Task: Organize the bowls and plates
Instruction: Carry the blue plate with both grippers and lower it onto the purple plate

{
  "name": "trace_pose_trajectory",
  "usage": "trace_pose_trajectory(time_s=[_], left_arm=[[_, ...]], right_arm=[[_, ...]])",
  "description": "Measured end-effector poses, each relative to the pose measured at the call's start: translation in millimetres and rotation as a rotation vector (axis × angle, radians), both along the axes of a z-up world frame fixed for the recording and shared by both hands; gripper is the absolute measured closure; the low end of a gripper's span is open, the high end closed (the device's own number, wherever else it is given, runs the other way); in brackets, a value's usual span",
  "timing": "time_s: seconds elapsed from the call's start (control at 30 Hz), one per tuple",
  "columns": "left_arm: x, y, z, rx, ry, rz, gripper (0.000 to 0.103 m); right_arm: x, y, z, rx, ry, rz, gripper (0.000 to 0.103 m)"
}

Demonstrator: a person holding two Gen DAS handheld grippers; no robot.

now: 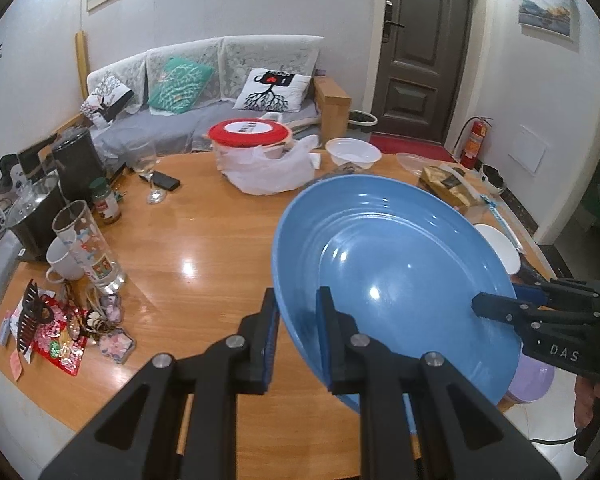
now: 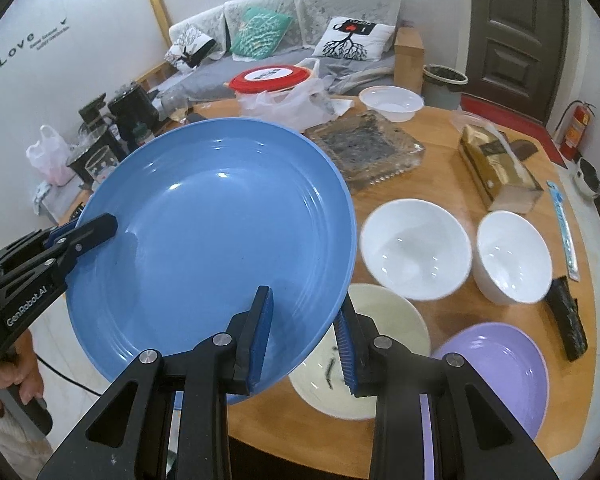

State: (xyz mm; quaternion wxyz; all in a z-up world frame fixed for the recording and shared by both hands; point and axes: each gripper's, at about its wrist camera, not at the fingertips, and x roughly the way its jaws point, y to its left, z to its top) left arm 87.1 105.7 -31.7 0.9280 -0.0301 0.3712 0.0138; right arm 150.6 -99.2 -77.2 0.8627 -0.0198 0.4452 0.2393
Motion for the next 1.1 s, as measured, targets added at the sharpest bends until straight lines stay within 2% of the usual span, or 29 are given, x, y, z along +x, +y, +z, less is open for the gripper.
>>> trace_pose_trajectory(time_s=[0.47, 0.77, 1.1], left_arm=[[7.5, -102.1, -6.2, 0.03, 0.041, -0.116, 0.088], [19.9, -181.1, -30.0, 0.055, 0.105, -0.229, 0.087], [22.3, -232.4, -54.3, 0.099, 0.155, -0.313, 0.086]], right_arm=[[-15.6, -103.6, -13.6, 0.033, -0.015, -0.109, 0.078], [-28.8, -173.8, -35.7, 0.028, -0.021, -0.205, 0.078], [-36.1, -218.1, -62.5, 0.015, 0.01, -0.27, 0.078]])
